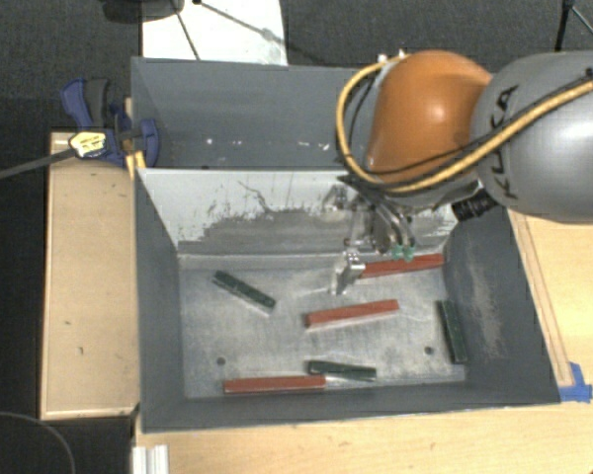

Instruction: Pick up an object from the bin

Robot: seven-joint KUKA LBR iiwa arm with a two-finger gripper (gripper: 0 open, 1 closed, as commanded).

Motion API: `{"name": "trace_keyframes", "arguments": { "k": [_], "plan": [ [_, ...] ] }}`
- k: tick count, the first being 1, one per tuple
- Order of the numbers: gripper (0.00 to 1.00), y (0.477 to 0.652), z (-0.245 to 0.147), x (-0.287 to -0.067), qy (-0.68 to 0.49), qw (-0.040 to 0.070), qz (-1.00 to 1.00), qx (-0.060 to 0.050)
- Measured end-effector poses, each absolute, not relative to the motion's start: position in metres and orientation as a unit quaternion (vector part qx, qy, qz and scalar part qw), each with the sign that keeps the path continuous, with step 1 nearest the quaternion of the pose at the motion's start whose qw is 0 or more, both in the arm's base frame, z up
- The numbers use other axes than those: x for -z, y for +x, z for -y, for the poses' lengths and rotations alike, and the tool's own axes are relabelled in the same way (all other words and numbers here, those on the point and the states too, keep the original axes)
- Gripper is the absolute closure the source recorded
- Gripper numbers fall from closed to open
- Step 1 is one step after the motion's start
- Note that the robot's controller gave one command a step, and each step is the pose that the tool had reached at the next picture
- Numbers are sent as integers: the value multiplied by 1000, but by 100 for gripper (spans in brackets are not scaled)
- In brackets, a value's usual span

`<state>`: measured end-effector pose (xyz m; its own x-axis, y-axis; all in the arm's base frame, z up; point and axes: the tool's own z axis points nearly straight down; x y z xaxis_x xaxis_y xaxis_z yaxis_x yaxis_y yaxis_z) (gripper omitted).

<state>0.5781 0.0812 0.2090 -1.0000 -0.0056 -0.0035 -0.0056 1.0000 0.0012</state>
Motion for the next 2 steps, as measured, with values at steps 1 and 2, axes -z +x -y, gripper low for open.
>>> {"name": "trace_keyframes", "arguments": {
  "k": [1,2],
  "plan": [
    [0,580,-69,-160,-31,5,-999,-1],
    [100,537,-45,-75,-129,3,-992,0]
  ]
}}
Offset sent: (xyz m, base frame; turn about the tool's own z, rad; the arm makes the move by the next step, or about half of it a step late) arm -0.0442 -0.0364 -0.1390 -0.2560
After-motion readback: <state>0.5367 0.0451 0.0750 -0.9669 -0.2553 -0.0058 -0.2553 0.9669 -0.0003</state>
